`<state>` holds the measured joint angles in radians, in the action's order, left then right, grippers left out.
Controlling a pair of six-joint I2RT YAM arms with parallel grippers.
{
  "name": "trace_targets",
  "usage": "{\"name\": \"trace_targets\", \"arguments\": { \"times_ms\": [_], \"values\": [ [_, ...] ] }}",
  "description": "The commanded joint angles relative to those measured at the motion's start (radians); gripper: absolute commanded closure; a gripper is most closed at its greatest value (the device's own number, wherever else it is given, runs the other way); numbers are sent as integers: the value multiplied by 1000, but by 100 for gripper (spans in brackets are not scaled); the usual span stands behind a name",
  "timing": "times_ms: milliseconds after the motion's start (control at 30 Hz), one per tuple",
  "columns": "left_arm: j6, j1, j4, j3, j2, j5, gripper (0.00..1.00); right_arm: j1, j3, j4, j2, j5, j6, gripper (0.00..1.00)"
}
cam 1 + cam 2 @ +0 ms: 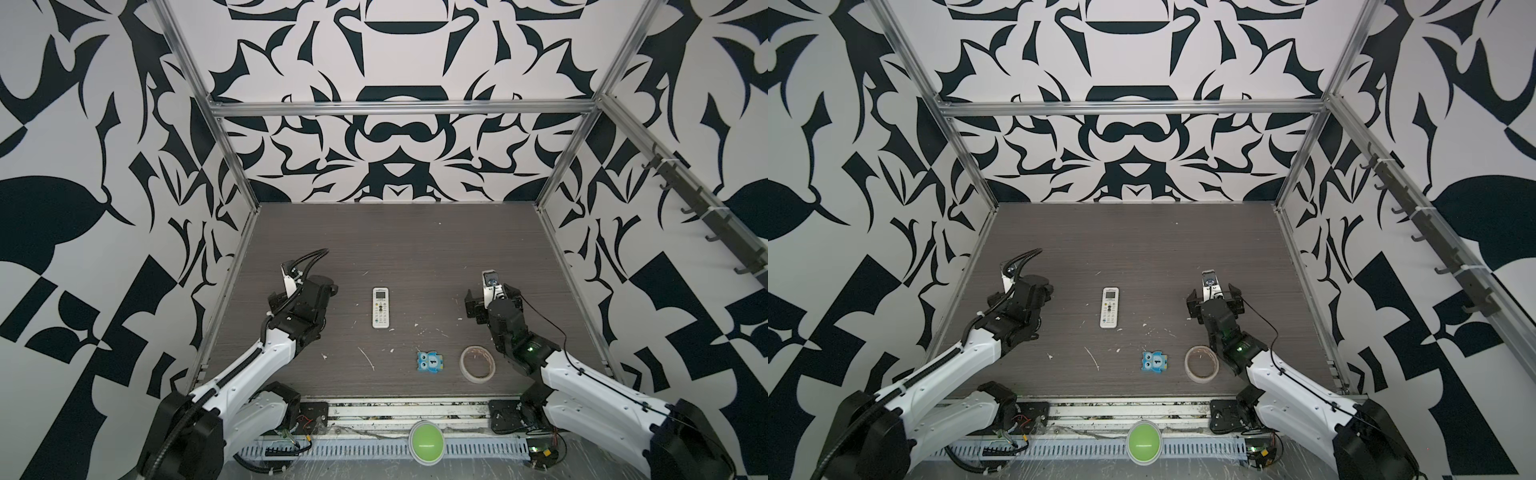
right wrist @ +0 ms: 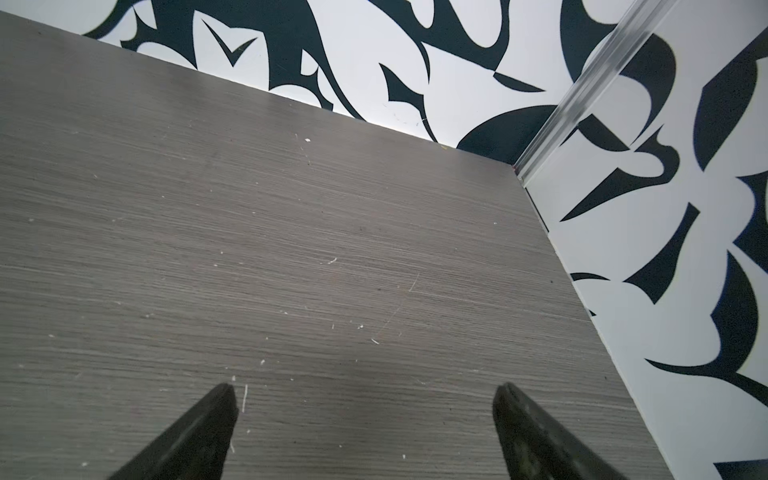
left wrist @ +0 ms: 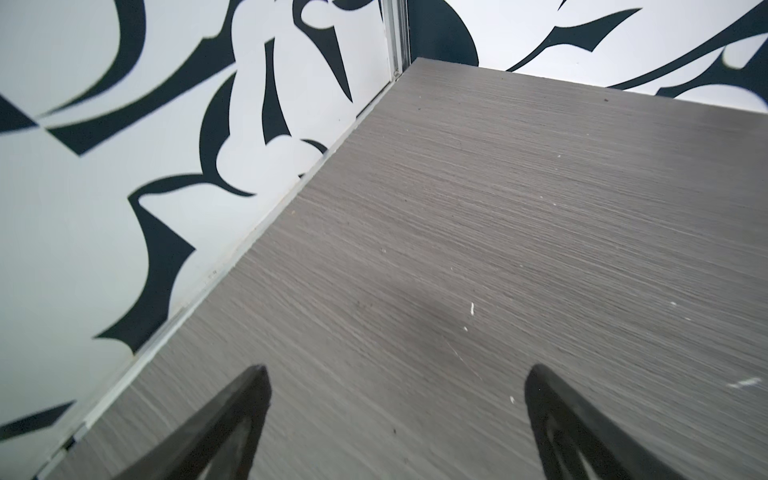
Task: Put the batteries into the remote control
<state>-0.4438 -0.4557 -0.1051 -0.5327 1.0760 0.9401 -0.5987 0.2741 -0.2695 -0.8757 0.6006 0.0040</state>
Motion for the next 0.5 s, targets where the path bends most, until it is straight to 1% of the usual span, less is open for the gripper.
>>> {"name": "trace_targets", "arguments": {
  "times_ms": [0,67,167,233,300,367,467],
  "values": [
    [200,25,223,-9,58,34,1,13,-29,-257,-4,39,-110,0],
    [277,48,327,9,90,16,1,42,-54,-313,-23,34,-134,0],
    [373,94,555,89,138,-30,1,113,-61,-340,-72,2,-127,0],
    [387,134,662,133,173,-78,1,155,-62,-375,-114,-28,-118,0],
    [383,166,731,155,223,-125,1,191,-62,-438,-180,-67,-119,0],
    [378,191,787,161,277,-149,1,224,-46,-497,-269,-73,-124,0],
    [399,206,854,153,319,-151,1,255,-12,-571,-406,-83,-134,0]
  ]
}}
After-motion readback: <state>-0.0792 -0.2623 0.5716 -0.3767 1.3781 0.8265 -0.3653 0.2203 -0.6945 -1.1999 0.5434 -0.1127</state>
